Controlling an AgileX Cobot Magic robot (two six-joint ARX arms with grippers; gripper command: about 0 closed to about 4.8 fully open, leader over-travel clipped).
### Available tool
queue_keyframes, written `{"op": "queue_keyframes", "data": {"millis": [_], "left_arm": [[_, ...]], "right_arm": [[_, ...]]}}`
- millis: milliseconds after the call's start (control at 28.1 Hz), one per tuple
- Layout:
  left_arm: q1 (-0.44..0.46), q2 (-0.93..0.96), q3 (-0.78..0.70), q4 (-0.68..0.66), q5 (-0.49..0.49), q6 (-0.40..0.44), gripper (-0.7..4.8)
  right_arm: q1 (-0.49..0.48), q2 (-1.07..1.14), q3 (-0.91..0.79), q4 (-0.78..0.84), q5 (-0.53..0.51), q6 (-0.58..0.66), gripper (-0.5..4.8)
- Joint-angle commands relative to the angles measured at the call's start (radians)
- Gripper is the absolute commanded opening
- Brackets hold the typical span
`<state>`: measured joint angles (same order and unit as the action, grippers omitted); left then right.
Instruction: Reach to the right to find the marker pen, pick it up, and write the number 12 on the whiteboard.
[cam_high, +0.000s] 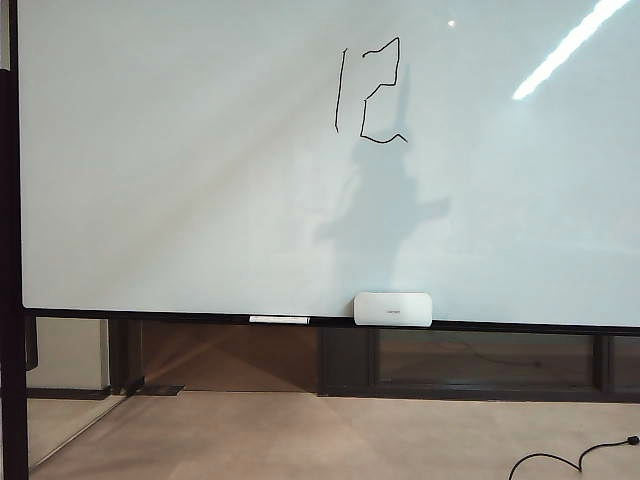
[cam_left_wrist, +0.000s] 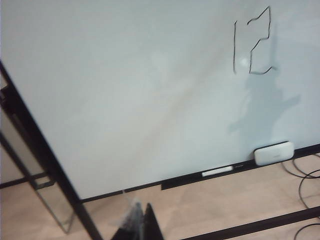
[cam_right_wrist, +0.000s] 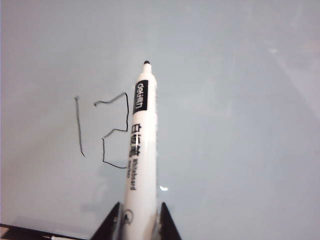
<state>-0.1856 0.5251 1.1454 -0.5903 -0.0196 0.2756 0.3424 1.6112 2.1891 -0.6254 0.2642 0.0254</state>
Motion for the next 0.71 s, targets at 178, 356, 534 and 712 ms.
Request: {"op": "queue_keyframes", "data": {"millis": [178, 356, 534, 712], "left_arm": [[0.000, -0.071, 0.047, -0.123, -0.018, -0.065, -0.05], [0.000, -0.162, 0.049, -0.158, 0.024, -0.103, -0.05], [0.000, -0.205, 0.097, -0.287, 0.056, -0.127, -0.05], [0.000, -0.248, 0.101, -0.373, 0.092, -0.137, -0.05]], "right_arm": [[0.003, -0.256, -0.052, -0.090, -0.036, 0.002, -0.06], [0.004, -0.474, -0.155, -0.146, -0.083, 0.002, -0.06], [0.003, -0.697, -0.282, -0.242, -0.087, 0.008, -0.06], [0.000, -0.950, -0.465, -0.284, -0.086, 0.008, -0.06]]}}
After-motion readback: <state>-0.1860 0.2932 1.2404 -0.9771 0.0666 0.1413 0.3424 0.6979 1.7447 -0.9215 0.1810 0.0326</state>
